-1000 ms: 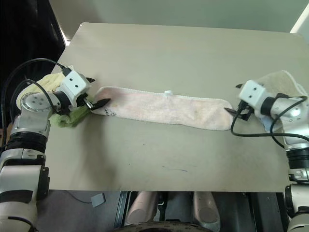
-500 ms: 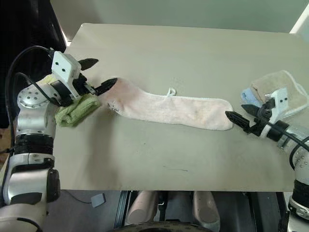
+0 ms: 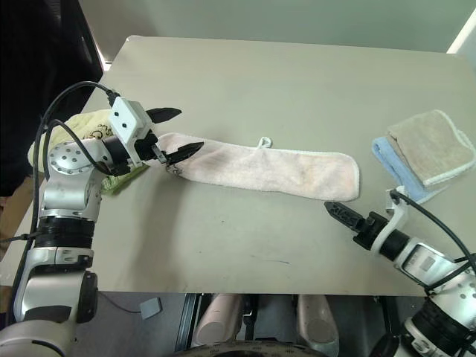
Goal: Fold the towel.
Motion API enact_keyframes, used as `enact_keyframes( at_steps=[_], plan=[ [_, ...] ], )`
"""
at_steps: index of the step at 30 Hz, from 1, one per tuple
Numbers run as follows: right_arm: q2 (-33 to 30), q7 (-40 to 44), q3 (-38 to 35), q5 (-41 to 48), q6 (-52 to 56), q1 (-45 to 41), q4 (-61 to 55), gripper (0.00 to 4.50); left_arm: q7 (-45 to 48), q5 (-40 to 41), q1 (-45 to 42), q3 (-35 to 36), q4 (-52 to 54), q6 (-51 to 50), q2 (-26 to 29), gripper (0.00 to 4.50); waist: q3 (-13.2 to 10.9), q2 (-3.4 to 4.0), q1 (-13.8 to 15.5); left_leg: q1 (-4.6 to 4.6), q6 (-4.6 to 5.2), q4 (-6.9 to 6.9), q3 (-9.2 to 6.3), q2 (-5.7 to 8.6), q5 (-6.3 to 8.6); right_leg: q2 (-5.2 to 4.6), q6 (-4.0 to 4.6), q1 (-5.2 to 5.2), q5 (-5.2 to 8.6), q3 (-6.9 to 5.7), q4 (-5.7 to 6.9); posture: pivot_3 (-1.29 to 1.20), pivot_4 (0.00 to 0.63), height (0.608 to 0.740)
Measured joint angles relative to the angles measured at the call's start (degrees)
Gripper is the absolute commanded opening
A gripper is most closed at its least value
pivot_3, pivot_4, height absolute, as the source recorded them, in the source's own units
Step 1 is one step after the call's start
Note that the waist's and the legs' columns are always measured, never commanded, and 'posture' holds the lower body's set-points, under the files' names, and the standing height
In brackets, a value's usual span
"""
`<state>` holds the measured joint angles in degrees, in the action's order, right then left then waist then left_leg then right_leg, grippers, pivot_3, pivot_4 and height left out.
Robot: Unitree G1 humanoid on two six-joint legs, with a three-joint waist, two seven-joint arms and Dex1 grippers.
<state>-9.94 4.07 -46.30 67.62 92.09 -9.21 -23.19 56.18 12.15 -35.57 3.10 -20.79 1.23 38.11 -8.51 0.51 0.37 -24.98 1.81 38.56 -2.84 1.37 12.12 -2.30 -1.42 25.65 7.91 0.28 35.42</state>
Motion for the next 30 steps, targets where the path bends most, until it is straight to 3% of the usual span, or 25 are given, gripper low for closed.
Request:
enact_keyframes(
  at_steps=[8, 16, 20, 27, 30],
  plan=[
    [7.64, -17.64, -2.70, 4.30, -3.97, -8.22, 5.96, 4.47, 0.05, 1.42, 1.24, 0.01, 4.79, -2.05, -1.18, 4.50, 0.04, -0.06, -0.23, 0.06, -0.07, 0.10, -0.01, 0.00, 0.05, 0.00, 0.17, 0.01, -0.17, 0.01, -0.01, 0.00, 0.150, 0.736],
    [9.21, -29.75, -0.59, 7.09, -15.48, -11.65, 9.63, 4.47, -0.06, 2.62, 2.62, 0.01, 9.86, -5.25, -1.66, 4.50, 0.06, -0.08, 0.19, 0.03, -0.72, 0.17, -0.03, 0.02, 0.45, -0.01, 0.40, -0.04, -0.45, 0.03, -0.08, 0.00, 0.150, 0.736],
    [9.04, -33.23, 0.96, 9.95, -20.25, -9.79, 9.63, 3.52, 1.15, 5.17, 4.48, 0.01, 12.87, -8.44, -2.08, 4.50, 0.07, -0.07, 0.52, -0.03, -0.67, 0.17, -0.03, 0.03, 0.53, -0.02, 0.36, -0.05, -0.46, 0.03, -0.16, 0.00, 0.150, 0.736],
    [3.09, -37.02, 2.60, 12.74, -28.33, -5.21, 9.64, 0.88, 3.55, 8.65, 7.77, -1.25, 17.72, -13.74, -2.19, 4.50, 0.06, -0.05, 1.18, -0.21, -0.44, 0.17, -0.03, 0.04, 0.65, -0.04, 0.28, 0.00, -0.47, 0.03, -0.43, 0.00, 0.150, 0.736],
    [0.20, -36.80, 4.06, 13.24, -30.82, -4.67, 9.63, 0.03, 3.73, 8.71, 7.81, -2.31, 18.82, -14.34, -2.95, 4.50, 0.06, -0.04, 1.07, -0.20, -0.42, 0.17, 0.00, 0.03, 0.64, -0.05, 0.26, 0.03, -0.46, 0.03, -0.41, 0.00, 0.150, 0.736]
  ],
)
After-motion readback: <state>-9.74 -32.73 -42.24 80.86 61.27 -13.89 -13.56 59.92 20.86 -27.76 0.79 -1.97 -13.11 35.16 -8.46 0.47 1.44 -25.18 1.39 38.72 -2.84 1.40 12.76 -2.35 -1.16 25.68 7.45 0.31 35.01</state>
